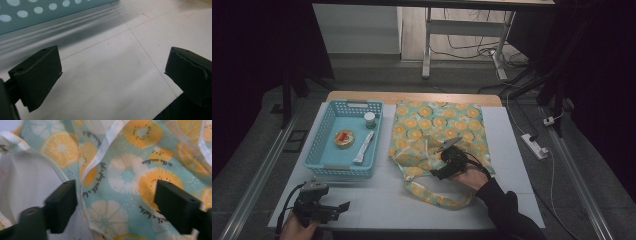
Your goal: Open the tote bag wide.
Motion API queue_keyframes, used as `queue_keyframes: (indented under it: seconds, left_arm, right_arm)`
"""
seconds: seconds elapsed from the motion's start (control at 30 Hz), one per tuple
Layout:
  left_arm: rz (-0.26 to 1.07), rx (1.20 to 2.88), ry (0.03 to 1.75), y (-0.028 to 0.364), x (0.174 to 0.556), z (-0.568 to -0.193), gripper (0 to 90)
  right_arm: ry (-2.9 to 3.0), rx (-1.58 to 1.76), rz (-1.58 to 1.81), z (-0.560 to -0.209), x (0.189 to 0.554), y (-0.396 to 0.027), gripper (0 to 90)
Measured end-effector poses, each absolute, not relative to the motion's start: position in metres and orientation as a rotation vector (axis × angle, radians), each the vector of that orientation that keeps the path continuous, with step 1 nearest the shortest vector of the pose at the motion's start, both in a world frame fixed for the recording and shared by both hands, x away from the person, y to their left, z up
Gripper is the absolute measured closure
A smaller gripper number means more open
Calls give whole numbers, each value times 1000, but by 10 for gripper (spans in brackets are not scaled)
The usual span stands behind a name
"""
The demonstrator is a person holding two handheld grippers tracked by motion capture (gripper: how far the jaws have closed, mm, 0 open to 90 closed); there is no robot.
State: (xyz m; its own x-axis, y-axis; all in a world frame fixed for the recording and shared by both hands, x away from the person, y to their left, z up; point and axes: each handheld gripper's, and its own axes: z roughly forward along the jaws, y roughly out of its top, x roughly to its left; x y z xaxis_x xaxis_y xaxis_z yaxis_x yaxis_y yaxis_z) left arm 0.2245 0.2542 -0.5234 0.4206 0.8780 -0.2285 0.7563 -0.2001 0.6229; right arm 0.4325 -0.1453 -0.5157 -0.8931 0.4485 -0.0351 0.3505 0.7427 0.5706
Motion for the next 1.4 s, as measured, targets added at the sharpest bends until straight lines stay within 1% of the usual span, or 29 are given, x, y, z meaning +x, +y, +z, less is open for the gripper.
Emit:
queue_keyframes:
  seconds: [0.1, 0.33, 0.4, 0.47, 0.5, 0.63, 0.7, 0.73, 0.83, 0.9, 0.97, 1.0, 1.03, 1.1, 1.23, 1.4]
  left_arm:
    - [229, 2001, 1380, 254, 225, -523, 9]
    - [231, 2004, 1379, 254, 225, -524, 11]
    - [232, 2005, 1379, 254, 225, -524, 11]
    - [232, 2005, 1379, 254, 225, -524, 11]
    - [231, 2005, 1379, 254, 225, -524, 11]
    - [232, 2006, 1379, 254, 225, -524, 12]
    - [232, 2005, 1378, 254, 225, -524, 12]
    - [231, 2005, 1378, 254, 225, -524, 12]
    - [232, 2006, 1380, 254, 225, -524, 12]
    - [232, 2006, 1379, 254, 225, -524, 13]
    - [233, 2008, 1379, 253, 225, -524, 13]
    - [234, 2009, 1377, 253, 225, -524, 13]
    - [234, 2009, 1377, 253, 225, -524, 13]
    - [232, 2008, 1381, 253, 225, -524, 13]
    - [230, 2008, 1381, 253, 225, -524, 13]
    - [230, 2009, 1381, 253, 225, -524, 13]
  right_arm:
    - [2782, 628, 827, -516, 433, -145, 366]
    - [2787, 610, 845, -514, 437, -148, 709]
    - [2787, 607, 840, -513, 439, -148, 761]
    - [2786, 620, 839, -513, 441, -150, 763]
    - [2781, 617, 845, -513, 442, -151, 738]
    - [2758, 641, 836, -514, 443, -155, 549]
    - [2776, 654, 861, -515, 444, -159, 513]
    - [2779, 650, 867, -516, 443, -160, 516]
    - [2789, 622, 875, -516, 439, -160, 589]
    - [2794, 618, 895, -516, 438, -160, 691]
    - [2784, 616, 890, -516, 438, -160, 830]
    - [2782, 615, 892, -516, 438, -160, 877]
    - [2784, 613, 893, -516, 440, -160, 894]
    - [2801, 633, 895, -516, 442, -160, 900]
    - [2814, 656, 901, -513, 445, -160, 900]
    - [2787, 660, 976, -501, 446, -161, 900]
